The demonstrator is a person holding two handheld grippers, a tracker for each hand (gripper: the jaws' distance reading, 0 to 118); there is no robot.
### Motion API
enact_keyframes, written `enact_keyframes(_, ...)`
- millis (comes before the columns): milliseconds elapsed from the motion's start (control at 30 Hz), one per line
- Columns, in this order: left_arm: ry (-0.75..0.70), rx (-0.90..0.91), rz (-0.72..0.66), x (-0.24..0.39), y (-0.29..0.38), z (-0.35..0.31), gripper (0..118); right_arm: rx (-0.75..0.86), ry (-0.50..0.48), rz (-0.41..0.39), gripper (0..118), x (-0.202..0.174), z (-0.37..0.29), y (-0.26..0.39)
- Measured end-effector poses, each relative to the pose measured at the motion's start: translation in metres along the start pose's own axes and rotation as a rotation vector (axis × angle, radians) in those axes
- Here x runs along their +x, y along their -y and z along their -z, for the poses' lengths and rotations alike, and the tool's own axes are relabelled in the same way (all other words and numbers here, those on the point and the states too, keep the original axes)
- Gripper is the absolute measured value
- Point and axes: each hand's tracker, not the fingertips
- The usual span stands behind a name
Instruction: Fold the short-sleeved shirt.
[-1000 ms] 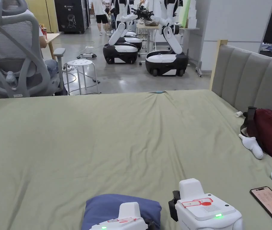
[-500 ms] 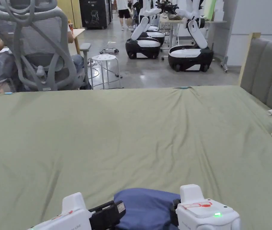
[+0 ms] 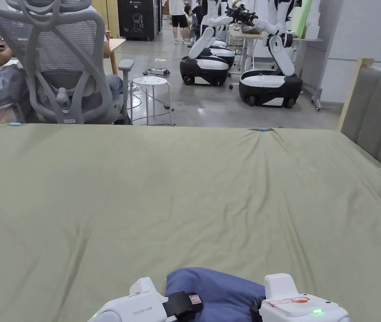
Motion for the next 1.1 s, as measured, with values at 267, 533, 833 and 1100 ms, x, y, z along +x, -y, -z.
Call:
enact_keyframes(267,-0.15,0.125,0.229,-0.022,-0.065,-0.093,24,0.128,-0.085,-0.077,0,-0.073,-0.004,-0.042)
enact_keyframes(533,-0.353,0.209,0.227,-0.125,-0.165,-0.241,24,0.202,-0.215,-0.153,0,-0.19,0.008,-0.09)
enact_keyframes(833,-0.481,0.218,0.163,-0.235,-0.244,-0.347,24,0.19,-0.295,-0.199,0,-0.264,0.03,-0.103)
enact_keyframes(1100,-0.484,0.221,0.106,-0.282,-0.25,-0.364,24,0.16,-0.272,-0.202,0,-0.263,0.049,-0.106)
